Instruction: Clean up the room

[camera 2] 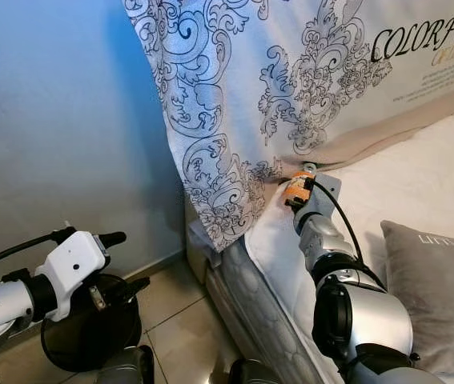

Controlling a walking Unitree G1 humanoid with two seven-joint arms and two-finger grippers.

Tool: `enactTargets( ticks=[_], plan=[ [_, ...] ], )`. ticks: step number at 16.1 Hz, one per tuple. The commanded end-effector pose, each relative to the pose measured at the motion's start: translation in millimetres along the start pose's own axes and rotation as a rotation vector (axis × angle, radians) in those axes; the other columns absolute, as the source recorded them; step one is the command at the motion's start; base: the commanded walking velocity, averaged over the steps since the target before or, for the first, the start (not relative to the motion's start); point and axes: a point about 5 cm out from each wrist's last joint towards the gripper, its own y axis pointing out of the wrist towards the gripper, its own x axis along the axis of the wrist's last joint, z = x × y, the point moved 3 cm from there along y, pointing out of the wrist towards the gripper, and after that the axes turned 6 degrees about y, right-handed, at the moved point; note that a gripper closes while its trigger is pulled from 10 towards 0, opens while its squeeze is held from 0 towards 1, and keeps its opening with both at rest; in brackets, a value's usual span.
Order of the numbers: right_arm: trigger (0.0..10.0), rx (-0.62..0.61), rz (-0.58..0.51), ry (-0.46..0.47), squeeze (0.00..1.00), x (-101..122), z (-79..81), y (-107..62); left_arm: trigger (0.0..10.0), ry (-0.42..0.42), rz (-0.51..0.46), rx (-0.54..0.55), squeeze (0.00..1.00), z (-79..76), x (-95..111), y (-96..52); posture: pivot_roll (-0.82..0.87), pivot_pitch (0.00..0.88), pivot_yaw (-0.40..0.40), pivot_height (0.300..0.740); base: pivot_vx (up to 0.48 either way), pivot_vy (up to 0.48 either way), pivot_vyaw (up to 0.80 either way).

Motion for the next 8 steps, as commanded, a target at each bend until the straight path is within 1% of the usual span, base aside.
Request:
enactTargets(
  ticks=[1,2,3,5,6,8],
  plan=[
    [0.0,-0.02,-0.041,0.049,0.0,11,-8.9,-0.1,10.0,-0.013,-0.012,-0.005,0.0,-6.7,2,2.6,0.21,0.08,-0.11,0.74,0.0,0.0,0.0],
    [0.0,-0.019,-0.046,0.056,0.0,11,-9.8,-0.2,10.0,-0.018,-0.014,-0.002,0.0,-7.1,2,3.7,0.21,0.08,-0.11,0.74,0.0,0.0,0.0],
    [0.0,-0.012,-0.083,0.088,0.0,18,-14.5,-0.8,10.0,-0.038,-0.023,0.015,0.0,-9.2,0,6.4,0.18,0.024,-0.109,0.74,0.0,0.0,0.0],
    [0.0,-0.001,-0.108,0.118,0.0,20,-18.0,-1.6,10.0,-0.062,-0.024,0.03,0.0,-10.3,-4,12.0,0.16,0.0,-0.099,0.74,0.0,0.0,0.0],
    [0.0,0.017,-0.143,0.153,0.0,21,-24.7,-3.9,10.0,-0.101,-0.028,0.05,0.0,-14.6,-9,14.2,0.12,0.0,-0.079,0.74,0.0,0.0,0.0],
    [0.0,0.032,-0.175,0.156,0.0,18,-30.6,-7.7,10.0,-0.126,-0.023,0.069,0.0,-17.5,-14,18.7,0.08,0.0,-0.055,0.74,0.0,0.0,0.0]
  ],
)
